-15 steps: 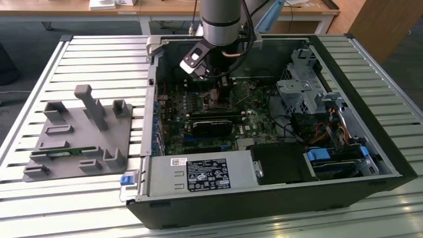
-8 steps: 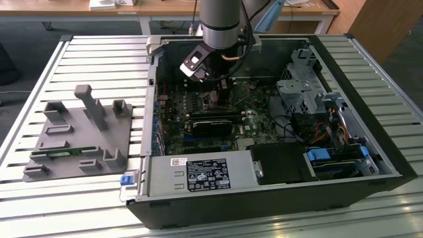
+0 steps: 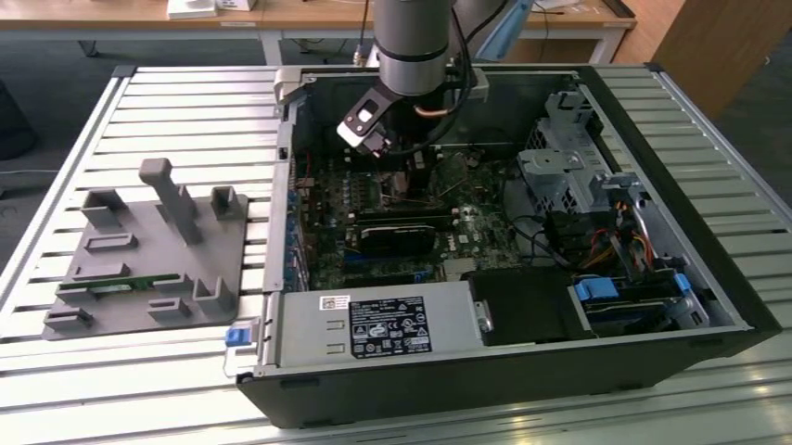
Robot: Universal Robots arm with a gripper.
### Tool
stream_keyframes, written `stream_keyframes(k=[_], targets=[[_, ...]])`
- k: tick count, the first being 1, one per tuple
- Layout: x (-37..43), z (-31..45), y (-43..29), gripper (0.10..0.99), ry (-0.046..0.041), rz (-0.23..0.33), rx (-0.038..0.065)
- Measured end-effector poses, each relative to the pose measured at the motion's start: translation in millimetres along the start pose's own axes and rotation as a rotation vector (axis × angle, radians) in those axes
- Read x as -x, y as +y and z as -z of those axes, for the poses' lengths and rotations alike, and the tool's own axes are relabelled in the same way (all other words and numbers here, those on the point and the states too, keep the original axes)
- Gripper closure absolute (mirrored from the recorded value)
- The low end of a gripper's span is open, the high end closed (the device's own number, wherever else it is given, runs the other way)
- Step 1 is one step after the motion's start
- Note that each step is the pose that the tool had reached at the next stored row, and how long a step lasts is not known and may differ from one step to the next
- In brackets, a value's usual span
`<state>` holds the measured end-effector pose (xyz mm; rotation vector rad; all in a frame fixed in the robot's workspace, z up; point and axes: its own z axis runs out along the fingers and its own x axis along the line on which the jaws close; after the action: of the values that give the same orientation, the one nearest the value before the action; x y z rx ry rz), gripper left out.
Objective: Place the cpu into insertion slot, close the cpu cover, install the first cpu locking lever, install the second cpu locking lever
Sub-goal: 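Place the cpu into insertion slot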
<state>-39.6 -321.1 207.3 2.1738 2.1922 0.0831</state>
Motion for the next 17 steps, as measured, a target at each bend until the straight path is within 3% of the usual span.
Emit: stream_keyframes(k=[17], targets=[[-1.1,-10.5,-1.7,0.541,0.0000,0.000,-0.001]])
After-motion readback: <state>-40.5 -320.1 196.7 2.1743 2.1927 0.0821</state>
